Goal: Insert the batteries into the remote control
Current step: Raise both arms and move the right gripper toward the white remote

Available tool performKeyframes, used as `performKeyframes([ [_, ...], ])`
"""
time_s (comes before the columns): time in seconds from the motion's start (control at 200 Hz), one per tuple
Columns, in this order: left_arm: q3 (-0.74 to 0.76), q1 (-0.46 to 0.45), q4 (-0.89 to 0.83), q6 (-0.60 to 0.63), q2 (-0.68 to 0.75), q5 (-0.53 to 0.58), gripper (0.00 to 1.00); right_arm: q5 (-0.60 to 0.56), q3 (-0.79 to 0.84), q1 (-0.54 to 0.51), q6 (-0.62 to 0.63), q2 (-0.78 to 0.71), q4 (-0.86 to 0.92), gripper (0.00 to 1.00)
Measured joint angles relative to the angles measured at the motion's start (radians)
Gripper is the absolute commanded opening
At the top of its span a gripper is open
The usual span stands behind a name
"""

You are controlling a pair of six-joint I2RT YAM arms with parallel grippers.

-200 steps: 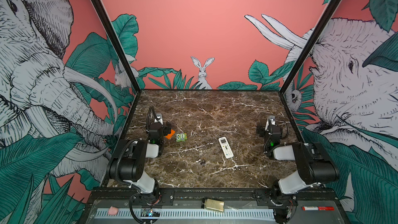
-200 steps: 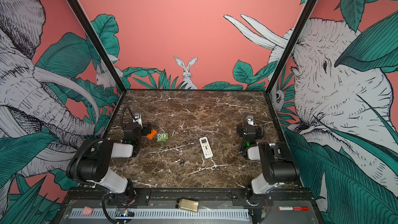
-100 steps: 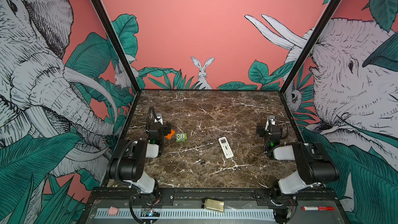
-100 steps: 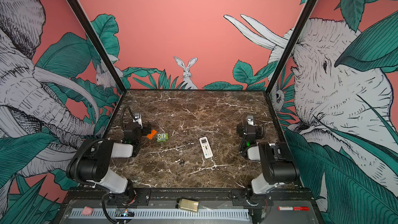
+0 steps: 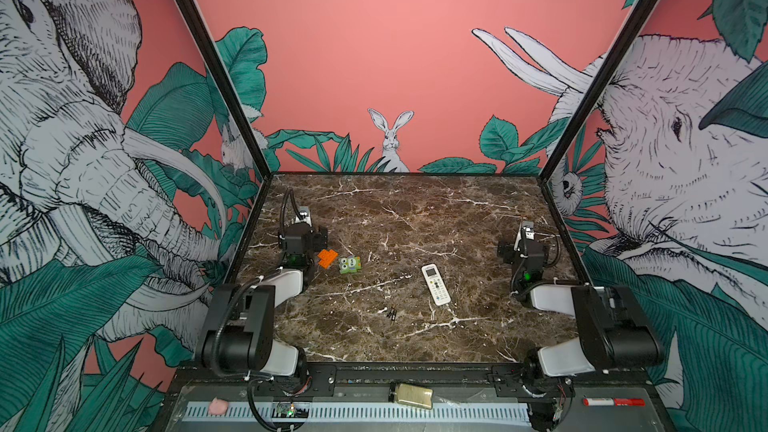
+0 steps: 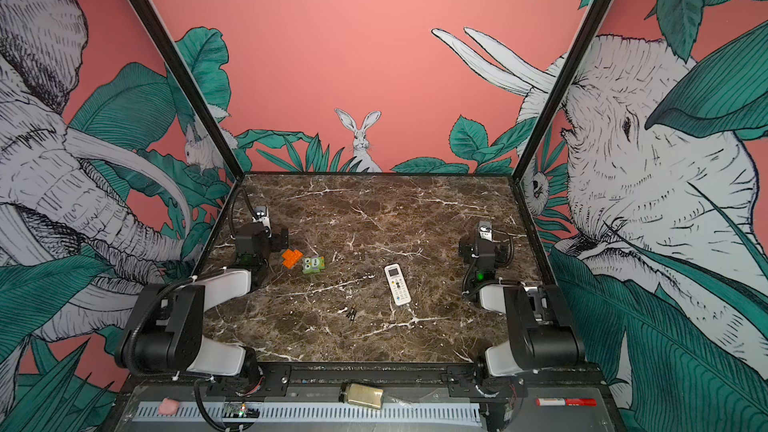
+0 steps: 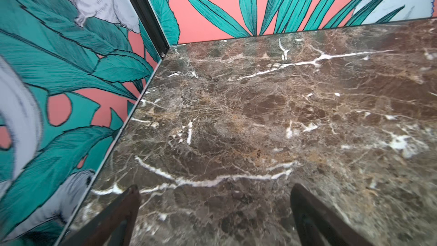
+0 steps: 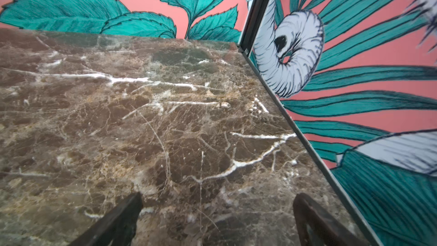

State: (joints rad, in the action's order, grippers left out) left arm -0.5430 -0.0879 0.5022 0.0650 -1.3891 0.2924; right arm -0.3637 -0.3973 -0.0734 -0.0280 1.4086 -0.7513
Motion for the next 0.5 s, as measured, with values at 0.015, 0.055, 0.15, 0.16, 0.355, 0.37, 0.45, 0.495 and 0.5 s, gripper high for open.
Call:
performKeyframes([
  [0.015,-0.003,0.000,-0.014,0.003,0.010,0.001,1.00,-0.001,-0.009,-0.002,0.002,-0.015,0.018,0.99],
  [0.055,-0.015,0.000,-0.066,0.009,0.042,0.001,1.00,-0.006,-0.035,-0.011,0.006,-0.050,0.067,0.99],
  [0.15,-0.049,0.000,-0.164,0.020,0.103,0.001,0.99,-0.034,-0.140,-0.051,0.018,-0.108,0.222,0.99],
  [0.16,-0.052,0.000,-0.172,0.021,0.106,0.000,1.00,-0.040,-0.157,-0.059,0.018,-0.111,0.245,0.99],
  [0.355,-0.220,0.000,-0.421,-0.011,0.159,-0.030,1.00,-0.125,-0.407,-0.143,-0.039,-0.122,0.598,0.99],
  [0.37,-0.239,0.000,-0.443,-0.019,0.160,-0.036,1.00,-0.129,-0.425,-0.148,-0.049,-0.121,0.631,0.99],
  [0.45,-0.338,0.000,-0.544,-0.065,0.162,-0.078,1.00,-0.135,-0.533,-0.164,-0.130,-0.103,0.824,0.99],
  [0.495,-0.405,0.000,-0.612,-0.098,0.156,-0.109,1.00,-0.121,-0.610,-0.173,-0.180,-0.079,0.940,0.99],
  [0.5,-0.410,0.000,-0.616,-0.100,0.156,-0.112,1.00,-0.117,-0.616,-0.174,-0.180,-0.077,0.949,0.99],
])
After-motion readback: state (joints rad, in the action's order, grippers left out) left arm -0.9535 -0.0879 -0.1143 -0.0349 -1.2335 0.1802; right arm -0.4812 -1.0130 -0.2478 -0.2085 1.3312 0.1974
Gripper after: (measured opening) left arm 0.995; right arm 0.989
